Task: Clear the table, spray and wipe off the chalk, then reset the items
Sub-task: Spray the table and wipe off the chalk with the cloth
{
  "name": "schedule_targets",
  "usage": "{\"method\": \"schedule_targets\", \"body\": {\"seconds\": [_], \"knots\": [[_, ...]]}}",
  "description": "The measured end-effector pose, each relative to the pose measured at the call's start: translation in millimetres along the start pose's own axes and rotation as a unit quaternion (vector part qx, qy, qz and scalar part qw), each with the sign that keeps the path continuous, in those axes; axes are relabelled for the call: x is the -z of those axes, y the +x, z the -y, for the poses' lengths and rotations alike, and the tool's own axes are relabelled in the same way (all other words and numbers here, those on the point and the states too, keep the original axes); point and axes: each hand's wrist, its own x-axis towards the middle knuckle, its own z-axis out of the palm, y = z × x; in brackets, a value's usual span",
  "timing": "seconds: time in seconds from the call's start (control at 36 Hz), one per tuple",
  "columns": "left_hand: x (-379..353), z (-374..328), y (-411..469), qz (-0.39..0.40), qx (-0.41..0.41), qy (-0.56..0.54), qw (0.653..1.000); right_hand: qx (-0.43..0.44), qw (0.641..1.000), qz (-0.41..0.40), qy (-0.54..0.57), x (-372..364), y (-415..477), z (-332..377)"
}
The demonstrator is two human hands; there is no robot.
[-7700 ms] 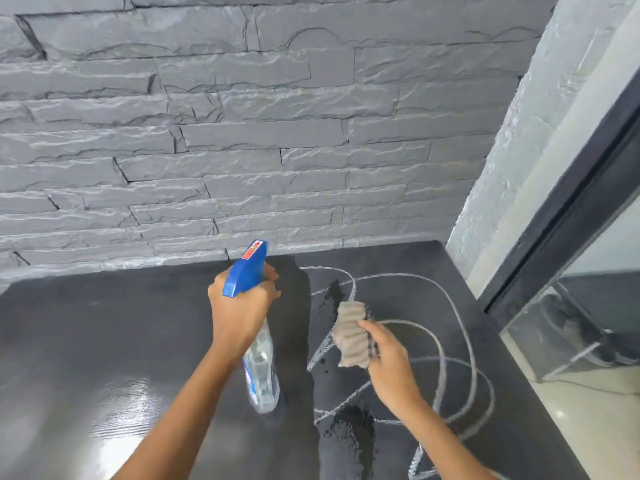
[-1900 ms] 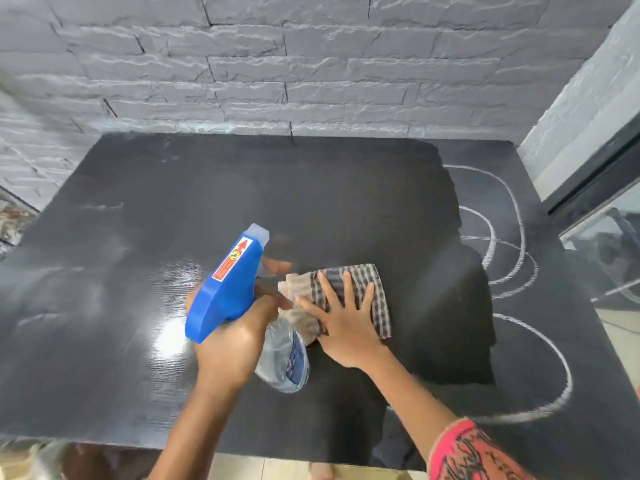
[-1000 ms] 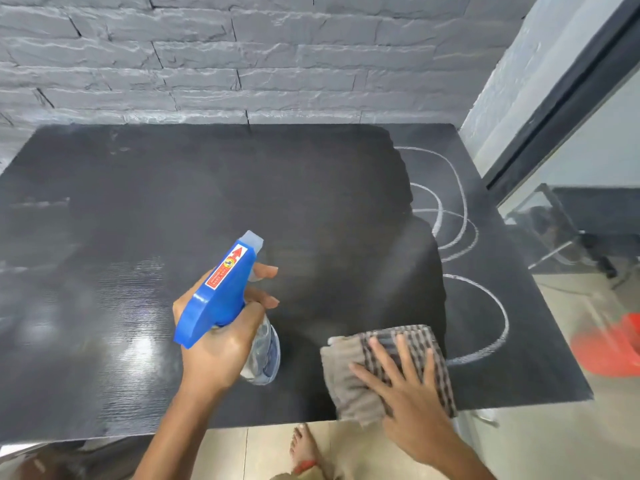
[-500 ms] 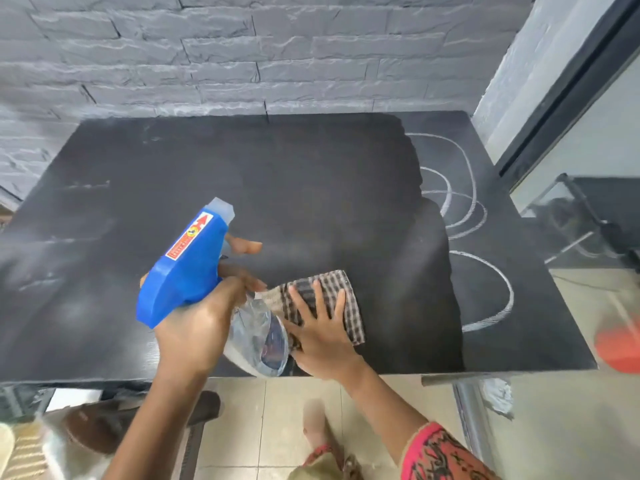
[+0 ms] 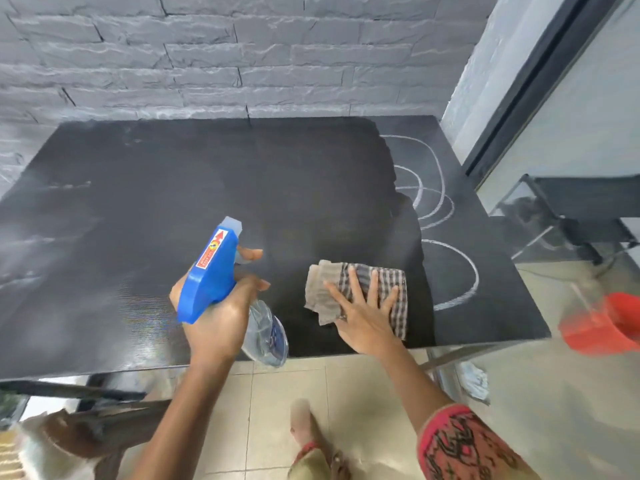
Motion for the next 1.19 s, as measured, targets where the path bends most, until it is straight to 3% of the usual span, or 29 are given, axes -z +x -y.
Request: {"method": "schedule_targets", "body": {"seconds": [0.06,0.17,0.31,0.47,0.72,0.81,0.92,1.03,1.19], "knots": [[-3.5,2.6,3.9,0.01,0.041,0.006,0.999,0.062,0.998,-0.006,-0.009,-4.9,-17.3,9.8],[-2.2,-8.3,-23.8,-0.039,-0.075,0.001,0.996,0.138,0.99,-0.029,-0.008,-21.9,-61.7,-1.3],[-4.2,-2.1,-17.0,-0.001,-0.095,-0.006,0.995,0.057,0.997,-0.05,0.019,-22.7,-84.5,-41.5],[-10.4,-2.4,-20.9,0.0,-0.11,0.002,0.994,-0.082,0.995,-0.041,0.05,-0.9,-33.7,-47.6],[-10.3,-4.2,-23.6,-0.003,-0.112,0.0,0.994,0.118,0.987,-0.089,0.062,-30.6,-71.5,4.8],[-11.4,-7.9,-25.6,0.006,-0.113,-0.01,0.994,0.127,0.983,-0.089,0.096,-34.0,-93.8,-10.2],[-23.8,-10.8,-35.6,0.056,-0.111,0.006,0.992,0.078,0.974,-0.097,0.19,-16.7,-110.1,-39.7],[-39.8,-15.4,-56.0,0.14,-0.101,0.031,0.984,-0.015,0.925,-0.11,0.362,13.3,-124.0,-72.4],[-74.4,-10.7,-85.5,0.248,-0.056,0.072,0.964,-0.09,0.803,-0.294,0.511,59.6,-163.0,-119.3]]}}
